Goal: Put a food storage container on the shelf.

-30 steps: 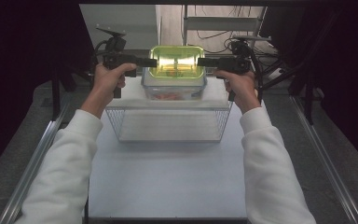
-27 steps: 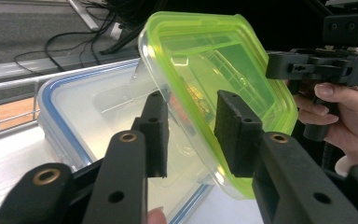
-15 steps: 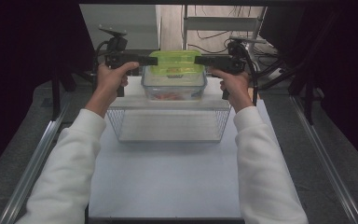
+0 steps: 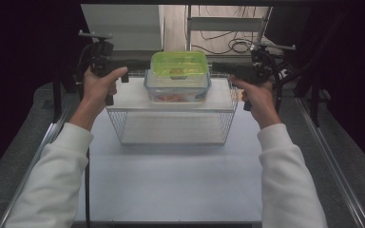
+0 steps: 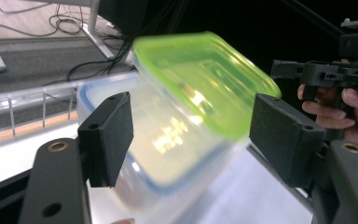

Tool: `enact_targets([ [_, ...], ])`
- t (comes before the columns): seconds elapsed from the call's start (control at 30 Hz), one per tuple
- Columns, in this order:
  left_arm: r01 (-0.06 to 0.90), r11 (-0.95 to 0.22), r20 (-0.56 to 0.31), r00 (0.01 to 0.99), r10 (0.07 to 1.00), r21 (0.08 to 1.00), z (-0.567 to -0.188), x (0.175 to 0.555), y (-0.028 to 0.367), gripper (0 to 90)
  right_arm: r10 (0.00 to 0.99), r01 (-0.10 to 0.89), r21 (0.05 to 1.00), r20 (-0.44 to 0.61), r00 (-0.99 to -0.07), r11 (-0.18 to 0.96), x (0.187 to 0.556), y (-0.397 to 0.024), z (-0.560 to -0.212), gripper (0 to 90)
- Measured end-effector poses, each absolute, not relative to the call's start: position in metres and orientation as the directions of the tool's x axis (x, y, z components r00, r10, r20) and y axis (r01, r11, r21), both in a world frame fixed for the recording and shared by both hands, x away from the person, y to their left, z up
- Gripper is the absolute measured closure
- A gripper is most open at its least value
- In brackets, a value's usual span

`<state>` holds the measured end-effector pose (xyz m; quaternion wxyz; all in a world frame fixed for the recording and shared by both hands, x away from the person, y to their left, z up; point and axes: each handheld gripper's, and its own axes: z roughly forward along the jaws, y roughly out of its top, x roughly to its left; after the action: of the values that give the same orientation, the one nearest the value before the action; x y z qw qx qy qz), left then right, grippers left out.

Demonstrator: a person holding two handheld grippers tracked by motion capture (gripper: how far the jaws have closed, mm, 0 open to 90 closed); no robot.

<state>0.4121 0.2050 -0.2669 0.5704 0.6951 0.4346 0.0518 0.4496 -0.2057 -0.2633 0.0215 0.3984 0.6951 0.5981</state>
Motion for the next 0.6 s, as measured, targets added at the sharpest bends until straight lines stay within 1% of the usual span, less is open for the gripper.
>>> enact_targets([
  [0.07, 0.536, 0.005, -0.402, 0.628, 0.666, 0.844, -0.274, 0.395, 0.207, 28.9, 0.574, 0.521, 0.853, 0.434, -0.694, -0.015, 0.437, -0.213, -0.269, 39.0],
  [0.17, 0.533, -0.011, -0.396, 0.642, 0.657, 0.846, -0.287, 0.376, 0.209, 28.0, 0.568, 0.519, 0.854, 0.422, -0.707, 0.011, 0.418, -0.222, -0.280, 38.2],
  [0.33, 0.531, -0.043, -0.392, 0.676, 0.624, 0.846, -0.318, 0.339, 0.212, 26.9, 0.558, 0.518, 0.853, 0.404, -0.725, 0.057, 0.386, -0.238, -0.306, 36.8],
  [0.53, 0.554, -0.105, -0.391, 0.698, 0.600, 0.826, -0.361, 0.304, 0.209, 25.8, 0.573, 0.520, 0.845, 0.368, -0.732, 0.121, 0.352, -0.252, -0.348, 35.8],
  [0.6, 0.566, -0.123, -0.393, 0.697, 0.600, 0.816, -0.378, 0.295, 0.207, 25.0, 0.574, 0.529, 0.837, 0.368, -0.731, 0.137, 0.340, -0.256, -0.371, 34.8],
])
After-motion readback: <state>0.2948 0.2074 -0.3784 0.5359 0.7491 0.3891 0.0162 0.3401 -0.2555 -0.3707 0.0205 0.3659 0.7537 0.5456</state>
